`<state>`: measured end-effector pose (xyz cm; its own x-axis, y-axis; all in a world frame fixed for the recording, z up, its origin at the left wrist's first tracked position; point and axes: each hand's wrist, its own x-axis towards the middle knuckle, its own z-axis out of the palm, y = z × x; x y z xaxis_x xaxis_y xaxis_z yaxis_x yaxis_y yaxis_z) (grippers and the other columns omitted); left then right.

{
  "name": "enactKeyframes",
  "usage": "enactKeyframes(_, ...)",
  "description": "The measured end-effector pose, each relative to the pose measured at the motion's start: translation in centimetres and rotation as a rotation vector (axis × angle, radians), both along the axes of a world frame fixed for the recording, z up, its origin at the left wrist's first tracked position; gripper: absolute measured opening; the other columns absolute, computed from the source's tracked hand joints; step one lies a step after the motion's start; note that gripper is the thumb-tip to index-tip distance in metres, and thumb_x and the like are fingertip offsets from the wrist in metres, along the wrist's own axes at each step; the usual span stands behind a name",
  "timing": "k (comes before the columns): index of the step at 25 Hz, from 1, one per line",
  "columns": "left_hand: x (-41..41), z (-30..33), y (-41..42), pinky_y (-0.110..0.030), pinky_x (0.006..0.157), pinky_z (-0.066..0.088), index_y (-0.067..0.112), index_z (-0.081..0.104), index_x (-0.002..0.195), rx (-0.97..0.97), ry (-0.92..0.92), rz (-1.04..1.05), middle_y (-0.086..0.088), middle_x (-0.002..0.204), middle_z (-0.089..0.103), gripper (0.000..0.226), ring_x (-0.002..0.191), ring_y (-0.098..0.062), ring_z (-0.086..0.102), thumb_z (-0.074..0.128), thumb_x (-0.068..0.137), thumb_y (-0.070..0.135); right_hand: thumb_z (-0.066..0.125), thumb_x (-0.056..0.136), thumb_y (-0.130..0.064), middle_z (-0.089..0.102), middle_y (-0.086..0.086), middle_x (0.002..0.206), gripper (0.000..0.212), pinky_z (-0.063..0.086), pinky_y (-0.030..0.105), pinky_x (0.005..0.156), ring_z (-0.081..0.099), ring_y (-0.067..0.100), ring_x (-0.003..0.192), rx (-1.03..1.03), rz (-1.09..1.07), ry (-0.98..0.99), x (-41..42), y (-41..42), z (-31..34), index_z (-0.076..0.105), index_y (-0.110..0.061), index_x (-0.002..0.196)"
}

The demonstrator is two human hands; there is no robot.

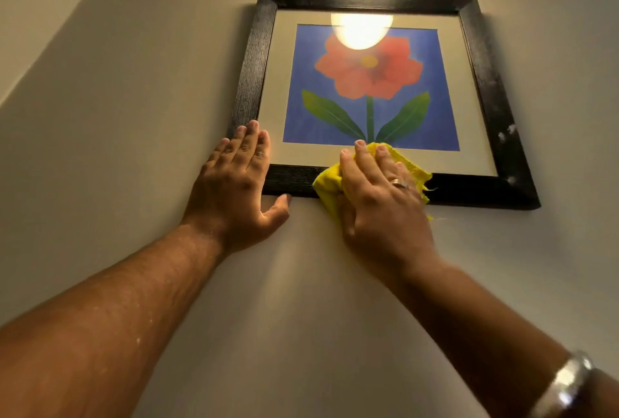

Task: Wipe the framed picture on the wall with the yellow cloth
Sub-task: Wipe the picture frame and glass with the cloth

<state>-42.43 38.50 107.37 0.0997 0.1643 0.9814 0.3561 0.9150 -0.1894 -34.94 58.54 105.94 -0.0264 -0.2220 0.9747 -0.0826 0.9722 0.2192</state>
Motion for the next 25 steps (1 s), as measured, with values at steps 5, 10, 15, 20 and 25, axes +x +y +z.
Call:
enactKeyframes(5,-0.3,0.4,-0.2,-0.044,0.123,0.013,0.008,0.016,0.153,-0.016,0.006,-0.005,-0.016,0.163,0.011,0.094,0.151,-0.031,0.013,0.025,0.081,0.067,0.038,0.085,-0.033,0.024,0.007,0.158,0.064,0.025,0.048,0.118,0.022,0.029,0.146,-0.164,-0.163,0.014,3.6,12.0,-1.7,0.029,-0.02,0.147)
enactKeyframes(10,0.5,0.5,1.3,-0.047,0.121,0.015,0.001,0.017,0.151,0.094,-0.031,0.006,-0.022,0.161,0.016,0.106,0.149,-0.037,0.018,0.005,0.08,0.079,0.031,0.079,-0.034,0.008,0.003,0.162,0.073,0.014,0.043,0.12,0.005,0.025,0.149,-0.261,-0.124,-0.053,4.9,14.7,-0.3,0.017,-0.021,0.15)
enactKeyframes(15,1.4,0.8,4.9,-0.048,0.123,0.007,0.0,0.005,0.152,0.29,-0.109,0.008,-0.025,0.161,0.009,0.135,0.15,-0.038,0.01,0.013,0.059,0.098,0.031,0.089,-0.045,0.006,-0.003,0.161,0.065,0.013,0.038,0.117,0.005,0.022,0.149,-0.137,-0.146,-0.106,5.2,16.9,-1.7,0.016,-0.026,0.15)
enactKeyframes(20,0.8,0.6,4.7,-0.05,0.122,0.014,0.003,0.008,0.152,0.305,-0.037,-0.013,-0.025,0.161,0.013,0.134,0.149,-0.038,0.015,0.017,0.059,0.099,0.035,0.097,-0.034,0.002,0.009,0.162,0.062,0.007,0.043,0.122,0.0,0.029,0.149,-0.259,-0.12,-0.13,5.6,14.8,11.2,0.011,-0.017,0.151)
enactKeyframes(25,0.8,0.7,4.8,-0.051,0.121,0.015,0.002,0.012,0.152,0.289,-0.019,-0.009,-0.026,0.16,0.016,0.131,0.148,-0.04,0.017,0.018,0.062,0.097,0.035,0.08,-0.033,0.002,-0.005,0.161,0.073,0.005,0.029,0.116,-0.001,0.016,0.148,-0.102,-0.06,-0.132,4.9,17.5,0.5,0.012,-0.028,0.15)
